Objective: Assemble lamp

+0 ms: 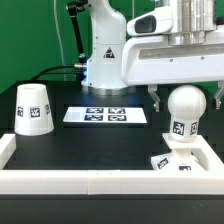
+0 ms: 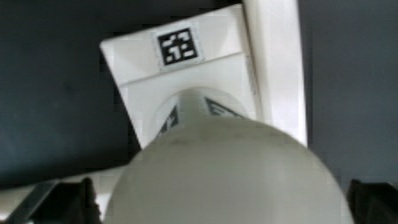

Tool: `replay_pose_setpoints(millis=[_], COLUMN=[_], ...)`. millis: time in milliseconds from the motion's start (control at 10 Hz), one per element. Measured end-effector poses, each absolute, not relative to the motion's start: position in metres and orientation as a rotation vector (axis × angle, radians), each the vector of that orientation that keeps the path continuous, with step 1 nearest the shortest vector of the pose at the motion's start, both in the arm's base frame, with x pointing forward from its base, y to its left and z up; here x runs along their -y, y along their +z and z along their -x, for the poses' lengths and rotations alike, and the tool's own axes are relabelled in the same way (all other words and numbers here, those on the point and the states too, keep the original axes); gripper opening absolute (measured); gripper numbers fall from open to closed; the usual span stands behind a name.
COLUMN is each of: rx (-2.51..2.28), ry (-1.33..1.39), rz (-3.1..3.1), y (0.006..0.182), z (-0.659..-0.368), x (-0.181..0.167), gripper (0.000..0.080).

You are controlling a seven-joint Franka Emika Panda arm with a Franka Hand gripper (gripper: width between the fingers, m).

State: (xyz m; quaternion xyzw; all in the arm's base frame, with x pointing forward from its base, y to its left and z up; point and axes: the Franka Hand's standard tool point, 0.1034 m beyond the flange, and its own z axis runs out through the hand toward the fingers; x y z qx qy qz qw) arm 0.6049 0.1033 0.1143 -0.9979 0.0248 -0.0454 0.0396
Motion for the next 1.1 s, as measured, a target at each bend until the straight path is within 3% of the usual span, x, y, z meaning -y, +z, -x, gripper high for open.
replay_pose_setpoints(millis=[400, 900, 1100], rx=[0.641, 1.098, 1.605], ry=[-0.146, -0.153, -0.149], rz=[3.043, 2.936, 2.737], y=[0.1136, 0.1125, 0.1133], z=[-0.6047, -0.6053, -0.6077], x=[-0.1037, -0.1002, -0.0967], gripper=[0.0698, 0.0698, 0.0698])
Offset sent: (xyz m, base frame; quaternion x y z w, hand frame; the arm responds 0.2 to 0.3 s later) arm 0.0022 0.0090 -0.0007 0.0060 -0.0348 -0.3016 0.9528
